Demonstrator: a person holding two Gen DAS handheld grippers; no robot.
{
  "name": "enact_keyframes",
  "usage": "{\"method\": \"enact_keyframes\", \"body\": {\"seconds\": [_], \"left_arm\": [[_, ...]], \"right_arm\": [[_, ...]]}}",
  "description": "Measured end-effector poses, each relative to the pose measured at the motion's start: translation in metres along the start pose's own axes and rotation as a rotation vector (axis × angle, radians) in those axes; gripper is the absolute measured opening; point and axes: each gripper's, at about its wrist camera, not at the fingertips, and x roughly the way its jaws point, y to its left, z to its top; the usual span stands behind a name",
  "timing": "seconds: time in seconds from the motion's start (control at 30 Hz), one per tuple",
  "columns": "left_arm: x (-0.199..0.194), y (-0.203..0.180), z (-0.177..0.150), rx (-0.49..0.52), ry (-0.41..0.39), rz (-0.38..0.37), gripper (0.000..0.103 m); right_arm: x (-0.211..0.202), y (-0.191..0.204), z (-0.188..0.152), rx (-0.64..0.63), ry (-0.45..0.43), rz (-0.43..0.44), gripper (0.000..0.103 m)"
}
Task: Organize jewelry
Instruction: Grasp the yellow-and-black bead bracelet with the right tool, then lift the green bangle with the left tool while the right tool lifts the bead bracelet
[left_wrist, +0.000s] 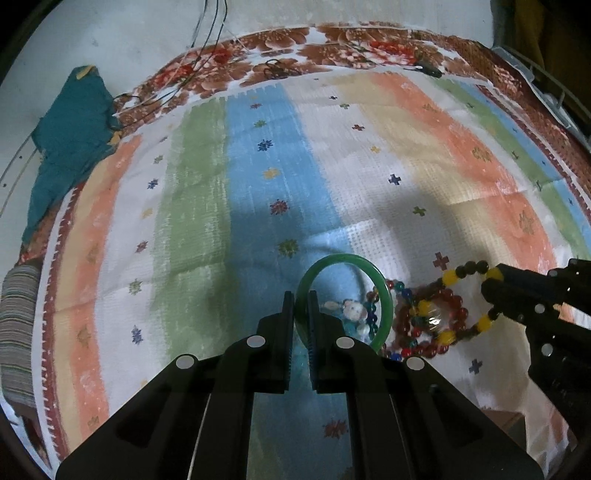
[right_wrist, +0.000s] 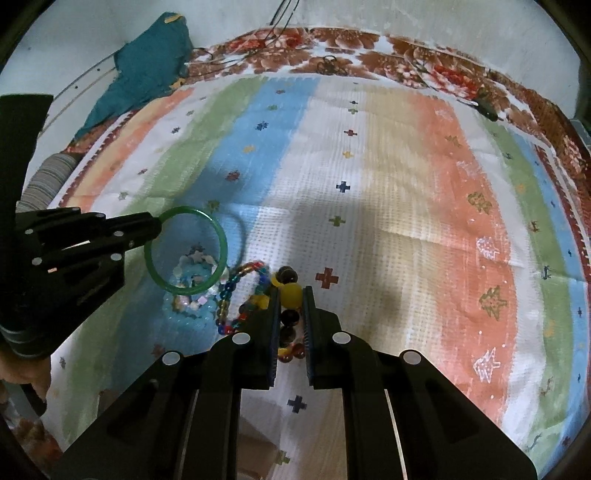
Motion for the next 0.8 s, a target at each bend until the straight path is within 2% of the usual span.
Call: {"method": "enact_keyframes", "body": {"seconds": [0.4,0.8], "left_arm": [[-0.030,0.003,-0.014,-0.029,-0.032,0.011,0.006],[-0.080,0.001,-0.026,-0.086,-0.117,-0.033,0.006]], "right_arm": [[-0.028,0.002,-0.013,0.020,-0.049,-0.021,0.012],[-0.060,0.014,-0.024,-0.010,-0.126,-0.031,0.012]]}}
